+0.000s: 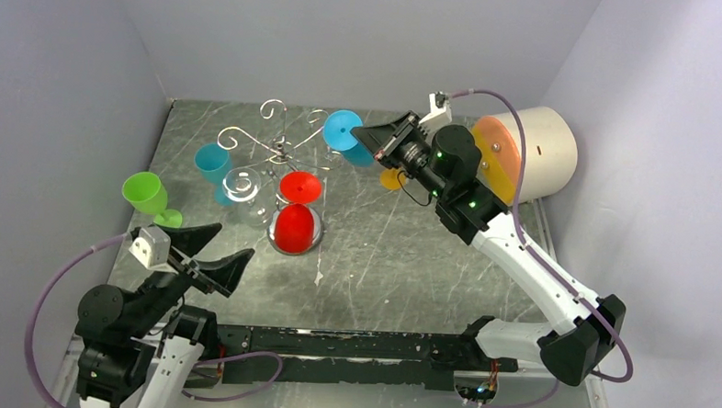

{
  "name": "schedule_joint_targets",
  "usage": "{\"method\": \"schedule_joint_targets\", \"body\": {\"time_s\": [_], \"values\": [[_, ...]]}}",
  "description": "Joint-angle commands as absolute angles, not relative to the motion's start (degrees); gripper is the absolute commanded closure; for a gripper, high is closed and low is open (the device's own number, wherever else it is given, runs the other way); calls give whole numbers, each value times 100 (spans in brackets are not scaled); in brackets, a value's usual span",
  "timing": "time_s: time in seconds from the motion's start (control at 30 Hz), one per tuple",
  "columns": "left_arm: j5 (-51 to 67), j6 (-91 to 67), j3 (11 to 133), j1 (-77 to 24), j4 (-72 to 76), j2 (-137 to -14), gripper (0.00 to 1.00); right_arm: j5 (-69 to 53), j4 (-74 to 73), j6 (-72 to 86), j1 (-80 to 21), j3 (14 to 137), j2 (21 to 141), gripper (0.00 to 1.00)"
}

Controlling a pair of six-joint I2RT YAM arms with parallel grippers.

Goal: Place the wine glass upside down on the wine glass rack

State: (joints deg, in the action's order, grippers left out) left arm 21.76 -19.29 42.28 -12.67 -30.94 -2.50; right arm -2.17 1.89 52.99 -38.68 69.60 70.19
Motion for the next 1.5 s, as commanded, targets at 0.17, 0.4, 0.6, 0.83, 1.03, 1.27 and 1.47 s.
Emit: {"method": "schedule_joint_targets", "body": {"time_s": [0.17,0.4,0.6,0.83,1.03,1.27,1.47], "values": [[2109,-2048,3691,-1204,-2505,263,0,-311,430,6315,-3856,6933,7105,100],[2166,-2048,3555,-1204,-2411,190,0,-698,515,6495,-3852,6926,7288,100],[2184,-2048,3478,-1204,-2163,174,1,-820,599,6502,-3850,6952,7375,100],[2163,-2036,3317,-1204,-2146,184,0,-1182,676,6530,-3858,6934,7446,100],[2173,-2010,3296,-1204,-2195,206,0,-1361,637,6480,-3860,6968,7497,100],[2091,-2032,3257,-1200,-2214,339,0,-1735,733,6418,-3880,7002,7556,100],[2050,-2048,3243,-1204,-2215,342,1,-1917,720,6360,-3924,7024,7558,100]]}}
